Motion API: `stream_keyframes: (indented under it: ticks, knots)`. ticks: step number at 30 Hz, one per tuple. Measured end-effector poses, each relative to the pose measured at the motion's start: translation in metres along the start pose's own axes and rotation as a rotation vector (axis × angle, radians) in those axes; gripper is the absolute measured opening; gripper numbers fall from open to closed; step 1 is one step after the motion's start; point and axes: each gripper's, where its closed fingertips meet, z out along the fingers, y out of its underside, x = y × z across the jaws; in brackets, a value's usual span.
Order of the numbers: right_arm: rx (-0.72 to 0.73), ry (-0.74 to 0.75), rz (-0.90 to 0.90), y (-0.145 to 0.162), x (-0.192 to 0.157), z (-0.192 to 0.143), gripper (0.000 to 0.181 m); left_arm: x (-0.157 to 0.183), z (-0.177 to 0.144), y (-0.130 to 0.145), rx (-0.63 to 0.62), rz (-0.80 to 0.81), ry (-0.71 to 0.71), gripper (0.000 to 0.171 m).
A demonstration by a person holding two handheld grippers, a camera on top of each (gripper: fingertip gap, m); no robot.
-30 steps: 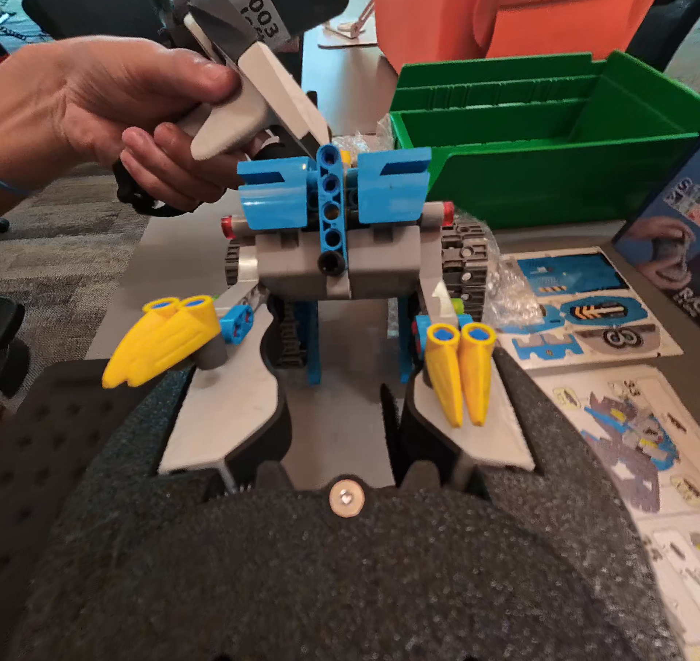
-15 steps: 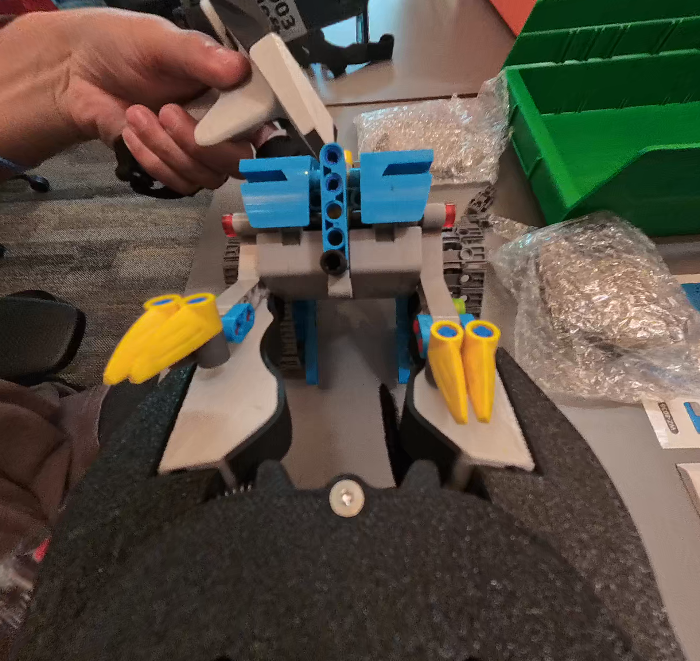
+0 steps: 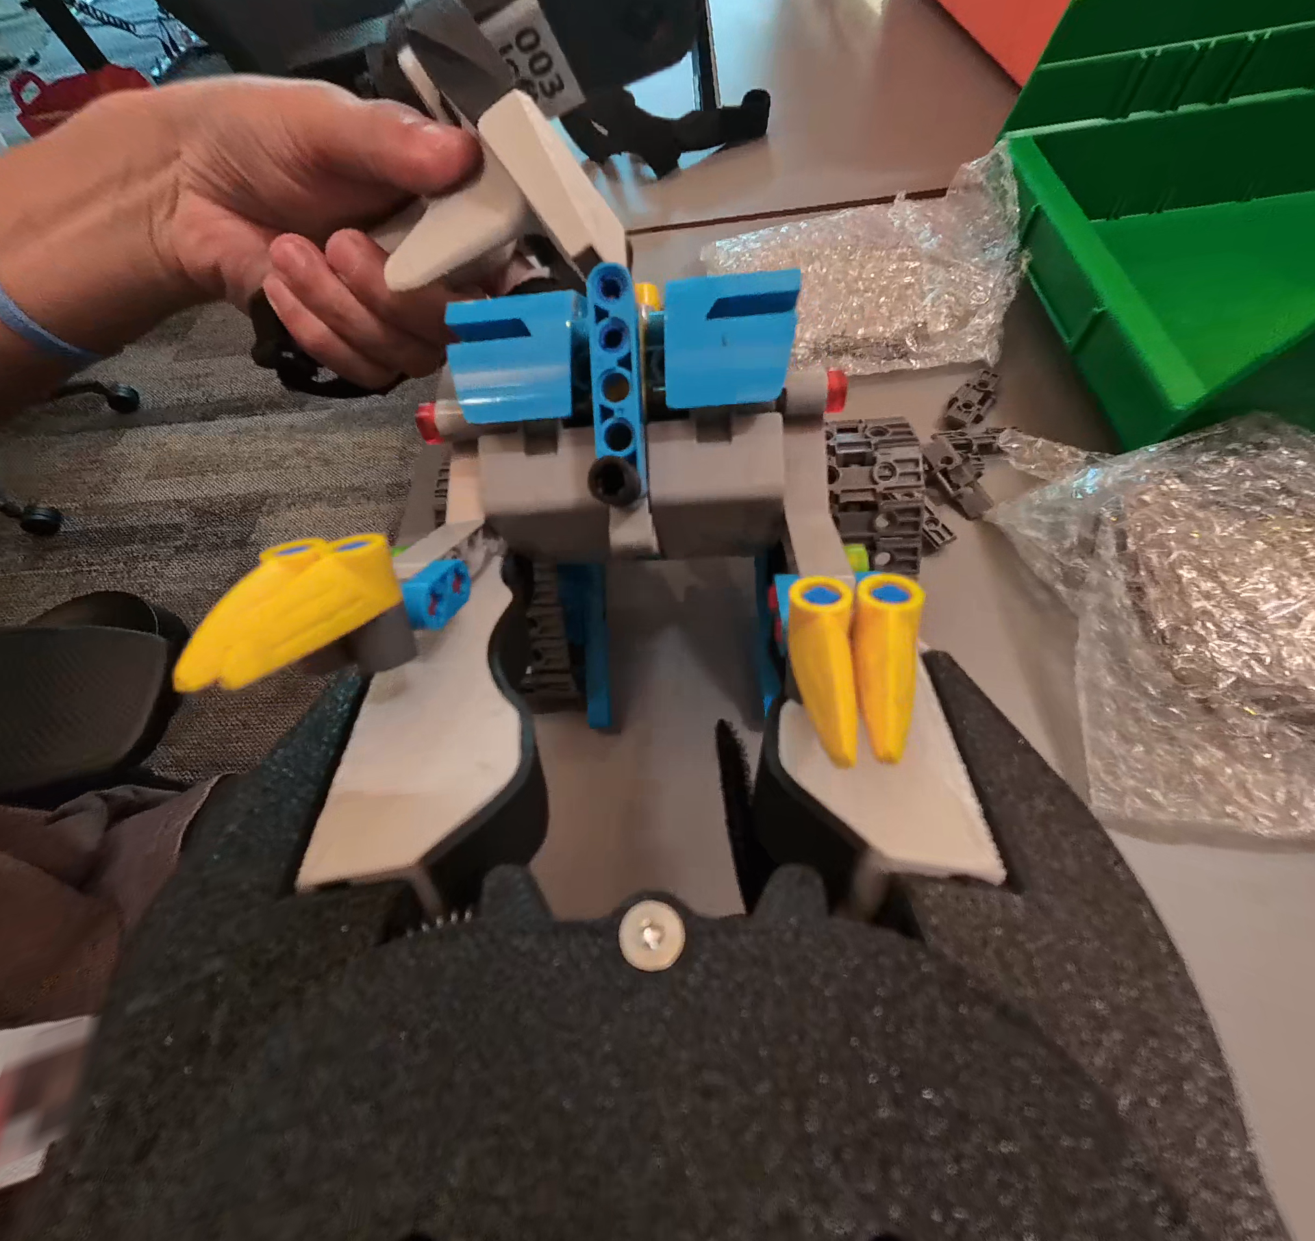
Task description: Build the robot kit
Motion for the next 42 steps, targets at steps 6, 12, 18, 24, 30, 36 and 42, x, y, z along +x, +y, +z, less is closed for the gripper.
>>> stream_keyframes:
  ticks: [6, 12, 18, 24, 30, 36, 42]
  knots:
    - [0.048, -0.012, 0.029, 0.013, -0.002, -0.036, 0.071, 0.004, -0.025, -0.004, 0.128, 0.047, 0.055, 0.086]
    - [0.046, 0.162, 0.069, 0.067, 0.041, -0.133, 0.061, 0.051, -0.085, -0.009, 0.426, 0.353, -0.152, 0.079]
    - [0.111, 0.396, 0.193, 0.104, 0.093, -0.246, 0.055, 0.211, 0.016, 0.016, 0.62, 0.916, -0.167, 0.071]
    - [0.274, 0.655, 0.155, 0.085, 0.17, -0.329, 0.046, 0.145, 0.29, 0.051, 0.338, 0.949, -0.29, 0.07]
    - [0.297, 0.711, 0.406, 0.145, 0.236, -0.332, 0.055, 0.052, 0.374, -0.089, 0.483, 0.932, -0.551, 0.058]
    - [0.34, 0.822, 0.36, 0.146, 0.242, -0.35, 0.048, 0.017, 0.38, -0.075, 0.17, 1.007, -0.492, 0.06]
    - [0.304, 0.686, 0.458, 0.158, 0.232, -0.312, 0.057, -0.004, 0.367, -0.081, 0.119, 0.975, -0.611, 0.062]
